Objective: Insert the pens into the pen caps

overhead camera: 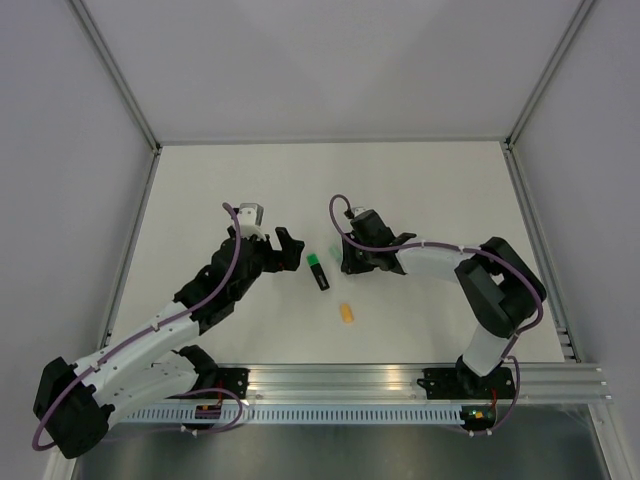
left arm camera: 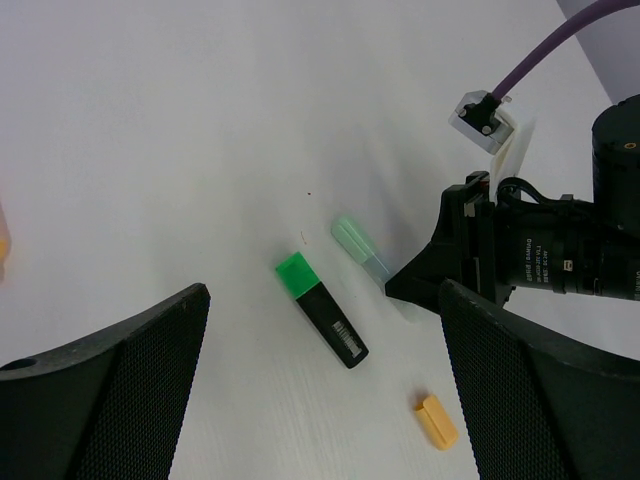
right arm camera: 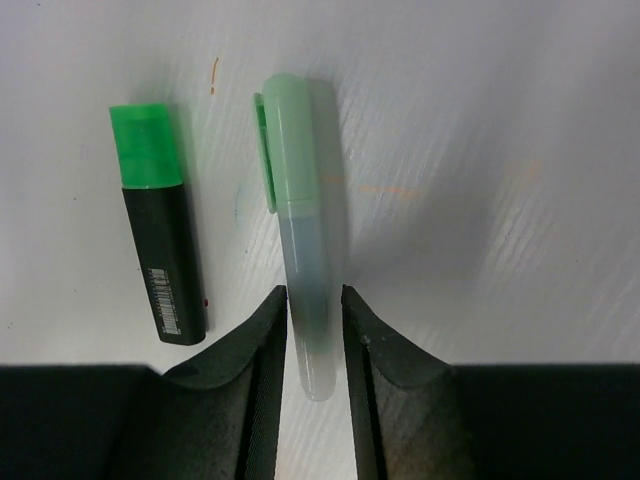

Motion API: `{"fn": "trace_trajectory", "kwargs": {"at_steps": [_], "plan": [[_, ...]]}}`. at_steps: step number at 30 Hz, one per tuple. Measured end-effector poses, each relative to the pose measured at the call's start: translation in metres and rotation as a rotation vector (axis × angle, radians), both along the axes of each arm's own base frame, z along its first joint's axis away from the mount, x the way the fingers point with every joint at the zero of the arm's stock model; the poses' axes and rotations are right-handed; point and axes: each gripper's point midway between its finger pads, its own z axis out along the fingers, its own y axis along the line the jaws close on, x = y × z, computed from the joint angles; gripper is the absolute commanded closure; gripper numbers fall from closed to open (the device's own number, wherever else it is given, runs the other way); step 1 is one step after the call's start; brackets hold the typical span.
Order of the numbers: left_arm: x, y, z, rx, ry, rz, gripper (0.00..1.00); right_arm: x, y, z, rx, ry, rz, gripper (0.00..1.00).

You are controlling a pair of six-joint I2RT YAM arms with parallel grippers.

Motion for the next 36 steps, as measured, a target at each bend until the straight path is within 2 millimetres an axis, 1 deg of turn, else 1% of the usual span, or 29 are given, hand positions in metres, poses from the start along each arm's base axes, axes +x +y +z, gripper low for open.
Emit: {"fn": "trace_trajectory", "kwargs": {"at_steps": [2, 7, 9, 11, 12, 13, 18, 19, 21, 23, 25, 28, 30, 33, 36], "plan": [[0.0, 0.0, 0.0, -0.001, -0.001, 0.0, 0.01, 0.0, -0.001, -0.002, -0.005, 0.002, -0.003, 0.65], [0.0, 0.0, 0.0, -0.001, -0.003, 0.0, 0.01, 0.002, -0.003, -0.003, -0.017, -0.005, -0.014, 0.57], [0.0, 0.0, 0.0, 0.0, -0.002, 0.001, 0.01, 0.002, -0.005, -0.003, -0.028, -0.004, -0.02, 0.53], [0.0, 0.0, 0.0, 0.0, -0.002, 0.001, 0.01, 0.002, -0.009, 0.0, -0.046, -0.004, -0.03, 0.46], [0.0, 0.0, 0.0, 0.0, -0.002, 0.002, 0.01, 0.003, -0.011, 0.005, -0.048, -0.012, -0.034, 0.43], [0.0, 0.0, 0.0, 0.001, -0.003, 0.003, 0.01, 0.002, -0.012, 0.011, -0.047, -0.02, -0.037, 0.43], [0.0, 0.0, 0.0, 0.001, -0.002, 0.002, 0.01, -0.002, -0.014, 0.06, 0.027, -0.107, -0.034, 0.42], [0.0, 0.0, 0.0, 0.001, -0.002, 0.003, 0.01, -0.006, -0.015, 0.067, 0.043, -0.122, -0.03, 0.42], [0.0, 0.0, 0.0, 0.001, -0.002, 0.002, 0.01, -0.017, -0.016, 0.073, 0.055, -0.133, -0.016, 0.42], [0.0, 0.0, 0.0, 0.001, -0.002, 0.003, 0.01, -0.034, -0.016, 0.067, 0.046, -0.119, 0.016, 0.43], [0.0, 0.0, -0.001, 0.001, -0.002, 0.003, 0.01, -0.051, -0.013, 0.057, 0.022, -0.099, 0.049, 0.43], [0.001, 0.001, -0.001, 0.003, -0.003, 0.006, 0.01, -0.082, -0.01, 0.038, -0.032, -0.062, 0.107, 0.43], [0.002, 0.003, -0.001, 0.005, -0.005, 0.016, 0.01, -0.098, -0.009, 0.031, -0.064, -0.051, 0.131, 0.43], [0.003, 0.004, -0.001, 0.008, -0.007, 0.025, 0.01, -0.108, -0.009, 0.028, -0.094, -0.056, 0.139, 0.43], [0.003, 0.004, -0.001, 0.009, -0.007, 0.026, 0.01, -0.11, -0.009, 0.027, -0.11, -0.068, 0.13, 0.43]]}}
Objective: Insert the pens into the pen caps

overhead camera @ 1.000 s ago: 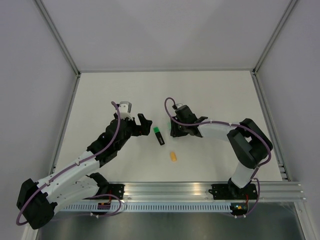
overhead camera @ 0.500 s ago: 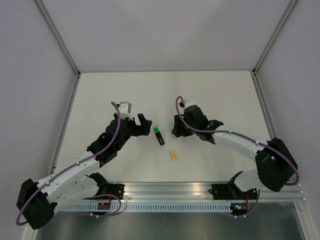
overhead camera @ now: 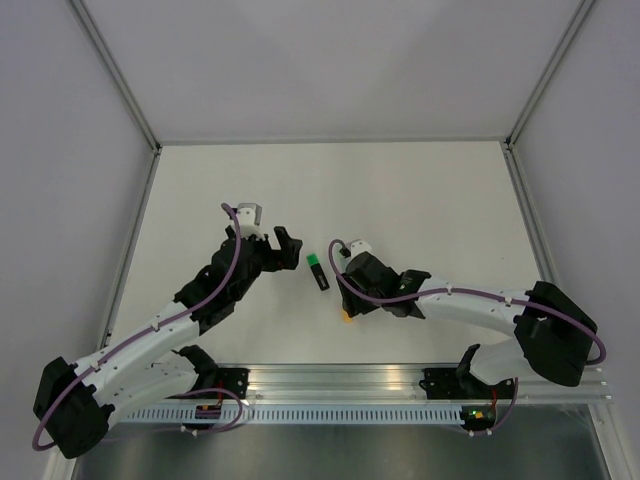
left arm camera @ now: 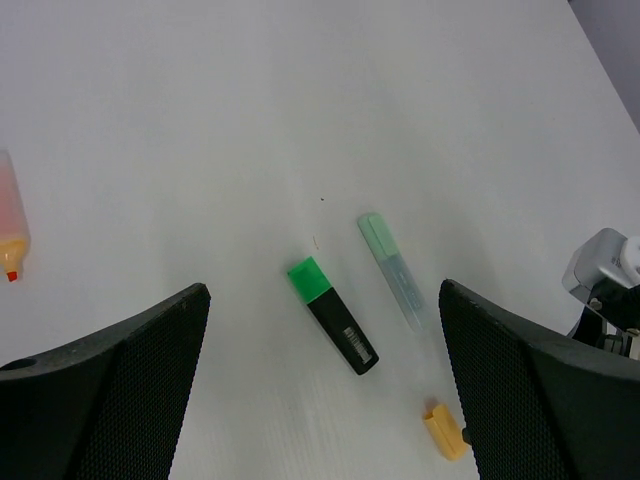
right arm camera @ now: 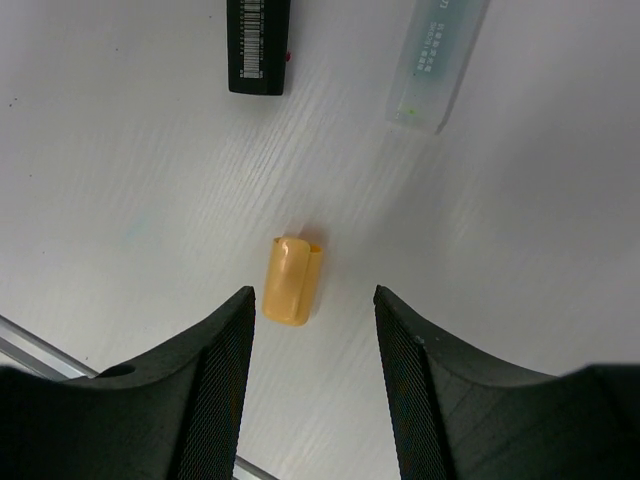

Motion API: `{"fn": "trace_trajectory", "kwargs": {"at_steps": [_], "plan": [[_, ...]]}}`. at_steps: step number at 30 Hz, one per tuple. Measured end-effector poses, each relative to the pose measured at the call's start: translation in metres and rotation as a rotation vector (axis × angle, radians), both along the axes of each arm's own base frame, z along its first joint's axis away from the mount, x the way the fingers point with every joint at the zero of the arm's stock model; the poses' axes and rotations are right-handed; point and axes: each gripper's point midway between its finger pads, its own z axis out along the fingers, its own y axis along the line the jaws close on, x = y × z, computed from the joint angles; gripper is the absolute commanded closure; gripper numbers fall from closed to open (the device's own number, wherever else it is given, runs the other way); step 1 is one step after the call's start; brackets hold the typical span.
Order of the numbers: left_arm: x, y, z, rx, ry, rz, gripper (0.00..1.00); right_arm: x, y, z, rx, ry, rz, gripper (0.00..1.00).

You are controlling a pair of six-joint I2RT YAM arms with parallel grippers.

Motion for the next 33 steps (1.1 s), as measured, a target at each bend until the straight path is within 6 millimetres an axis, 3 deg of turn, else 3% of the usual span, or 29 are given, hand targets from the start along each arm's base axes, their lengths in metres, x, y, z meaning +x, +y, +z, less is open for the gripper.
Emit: {"fn": "trace_trajectory", "kwargs": {"at_steps": [5, 10, 13, 16, 20, 23, 26, 30, 33], "plan": [[0.006, 0.014, -0.007, 0.049, 0.017, 0.082, 0.03, -0.001, -0.004, -0.002, -0.019, -0.008, -0.008, 0.43], [0.038, 0.044, -0.023, 0.195, 0.118, 0.261, 0.05, 0.003, -0.007, 0.018, 0.008, -0.057, -0.017, 0.43], [0.07, 0.076, -0.029, 0.207, 0.207, 0.358, 0.09, 0.006, -0.004, 0.037, 0.052, -0.103, -0.012, 0.43], [0.103, 0.124, -0.039, 0.198, 0.303, 0.477, 0.12, 0.008, -0.002, 0.054, 0.101, -0.147, -0.002, 0.43], [0.121, 0.162, -0.07, 0.239, 0.451, 0.557, 0.14, 0.006, -0.001, 0.067, 0.162, -0.191, 0.023, 0.43], [0.124, 0.166, -0.094, 0.326, 0.547, 0.52, 0.14, 0.0, -0.002, 0.07, 0.189, -0.193, 0.048, 0.43], [0.127, 0.163, -0.102, 0.408, 0.593, 0.44, 0.14, -0.007, 0.0, 0.078, 0.232, -0.196, 0.079, 0.43], [0.141, 0.157, -0.086, 0.465, 0.588, 0.345, 0.21, -0.015, 0.005, 0.094, 0.302, -0.208, 0.119, 0.43], [0.162, 0.153, -0.074, 0.472, 0.574, 0.323, 0.27, -0.019, 0.004, 0.104, 0.339, -0.22, 0.134, 0.43]]}}
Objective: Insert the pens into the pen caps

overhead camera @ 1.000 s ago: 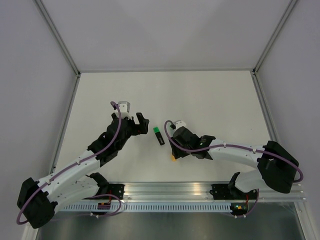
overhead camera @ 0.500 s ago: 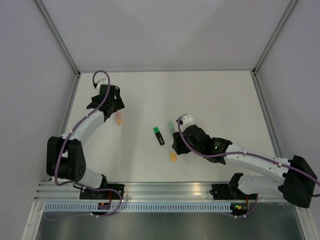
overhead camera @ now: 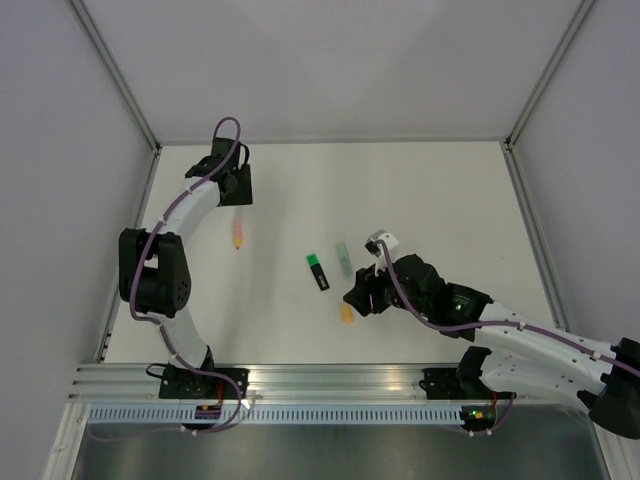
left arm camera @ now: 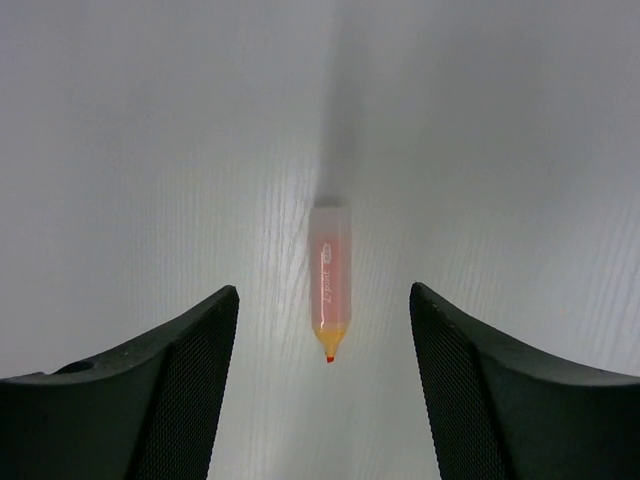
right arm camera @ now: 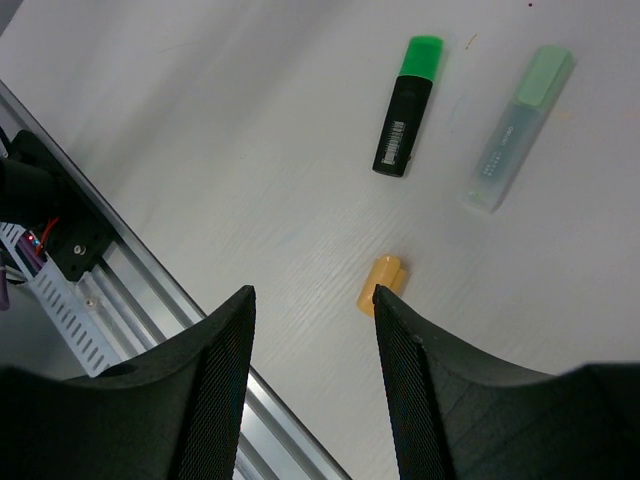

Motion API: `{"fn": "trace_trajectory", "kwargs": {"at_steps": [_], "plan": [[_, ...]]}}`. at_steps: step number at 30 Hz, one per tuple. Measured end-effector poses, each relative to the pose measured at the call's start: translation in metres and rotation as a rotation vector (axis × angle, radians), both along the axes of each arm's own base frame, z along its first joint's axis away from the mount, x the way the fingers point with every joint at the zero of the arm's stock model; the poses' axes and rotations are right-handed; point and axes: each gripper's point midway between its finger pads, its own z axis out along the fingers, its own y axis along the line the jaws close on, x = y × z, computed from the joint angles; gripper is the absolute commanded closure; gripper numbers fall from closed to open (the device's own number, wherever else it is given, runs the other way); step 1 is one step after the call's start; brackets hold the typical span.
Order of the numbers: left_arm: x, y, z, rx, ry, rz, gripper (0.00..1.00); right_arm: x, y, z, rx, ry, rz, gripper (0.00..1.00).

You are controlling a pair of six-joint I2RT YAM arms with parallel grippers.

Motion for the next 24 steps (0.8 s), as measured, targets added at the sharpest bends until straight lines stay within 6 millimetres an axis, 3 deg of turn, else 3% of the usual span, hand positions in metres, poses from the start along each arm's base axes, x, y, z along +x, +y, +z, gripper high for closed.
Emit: {"fn": "trace_trajectory", "kwargs": {"at_steps": [3, 9, 13, 24], "plan": [[0.006, -0.001, -0.012, 0.002, 0.04, 0.0, 0.29, -0.003, -0.001, 0.009, 0.031, -0.015, 0.01, 0.43], [-0.016, 0.003, -0.069, 0.014, 0.231, 0.039, 0.34, -0.007, -0.001, 0.015, 0.063, -0.025, 0.029, 0.43], [-0.024, 0.007, -0.077, -0.002, 0.269, 0.095, 0.4, -0.01, 0.001, 0.015, 0.07, -0.02, 0.044, 0.43], [-0.024, 0.008, -0.085, -0.061, 0.273, 0.226, 0.43, -0.015, 0.003, 0.016, 0.082, -0.01, 0.072, 0.43]]}}
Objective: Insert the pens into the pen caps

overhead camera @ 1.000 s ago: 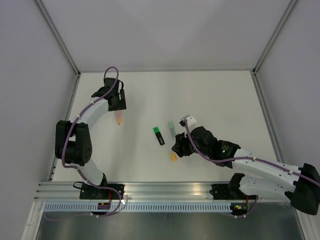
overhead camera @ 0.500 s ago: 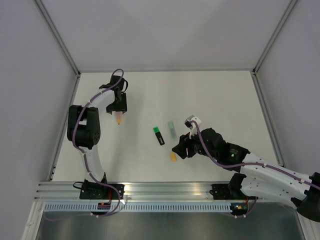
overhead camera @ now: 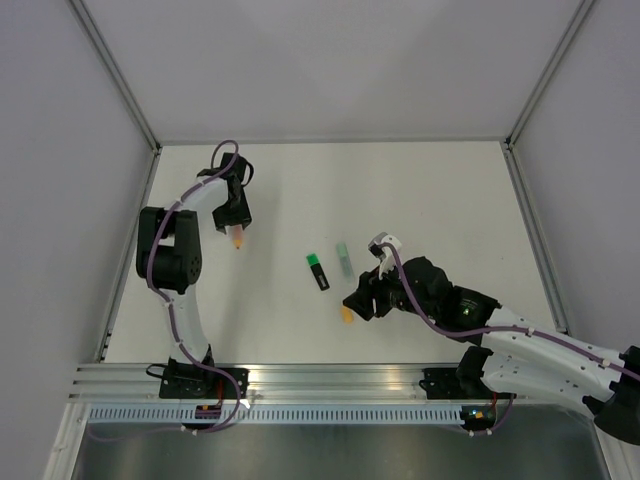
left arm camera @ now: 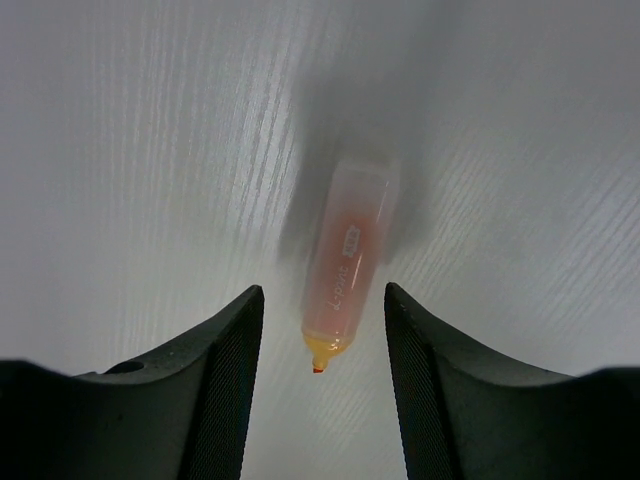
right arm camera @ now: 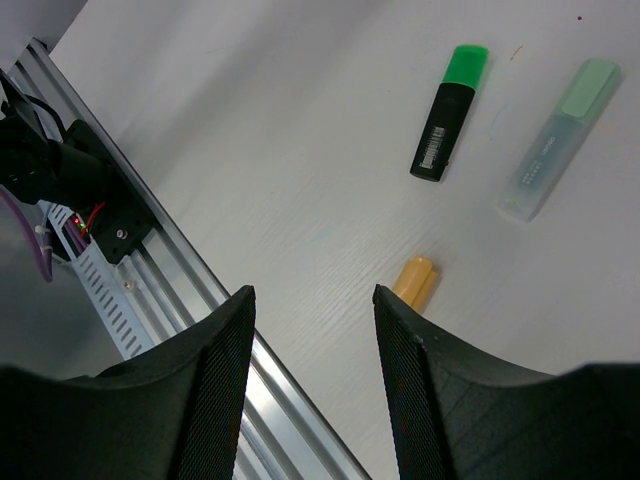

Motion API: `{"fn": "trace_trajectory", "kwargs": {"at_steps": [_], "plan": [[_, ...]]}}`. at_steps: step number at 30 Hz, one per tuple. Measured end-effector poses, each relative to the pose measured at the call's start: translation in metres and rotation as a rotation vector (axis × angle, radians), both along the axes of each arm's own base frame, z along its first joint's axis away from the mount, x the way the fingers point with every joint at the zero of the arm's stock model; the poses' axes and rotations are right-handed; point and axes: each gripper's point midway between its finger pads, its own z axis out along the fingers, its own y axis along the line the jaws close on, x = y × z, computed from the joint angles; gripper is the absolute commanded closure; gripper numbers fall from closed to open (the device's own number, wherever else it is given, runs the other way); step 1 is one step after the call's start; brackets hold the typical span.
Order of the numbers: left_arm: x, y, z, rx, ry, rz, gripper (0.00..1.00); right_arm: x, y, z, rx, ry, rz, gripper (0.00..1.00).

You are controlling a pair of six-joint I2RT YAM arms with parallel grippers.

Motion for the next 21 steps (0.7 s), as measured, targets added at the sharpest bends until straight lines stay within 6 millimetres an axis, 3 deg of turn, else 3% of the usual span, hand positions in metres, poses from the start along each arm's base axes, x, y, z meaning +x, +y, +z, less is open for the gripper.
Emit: {"fn": "trace_trajectory", "kwargs": {"at_steps": [5, 9, 16, 19, 21], "plan": [[-0.002, 0.0, -0.016, 0.001, 0.032, 0.009, 0.44, -0.001, 0.0, 0.005, 0.015, -0.007, 0.007, 0.43], [0.004, 0.002, -0.015, 0.016, 0.019, 0.017, 0.5, -0.002, 0.0, 0.009, 0.027, -0.015, 0.007, 0.43], [0.004, 0.008, -0.018, 0.037, 0.027, 0.109, 0.8, -0.004, 0.0, 0.012, 0.038, -0.018, 0.016, 0.43], [-0.005, 0.008, -0.018, 0.01, 0.028, 0.193, 0.98, -0.005, 0.0, 0.01, 0.039, -0.015, 0.022, 0.43], [-0.02, 0.006, -0.017, -0.029, 0.026, 0.274, 0.98, -0.005, 0.001, 0.01, 0.039, -0.014, 0.024, 0.43]]}}
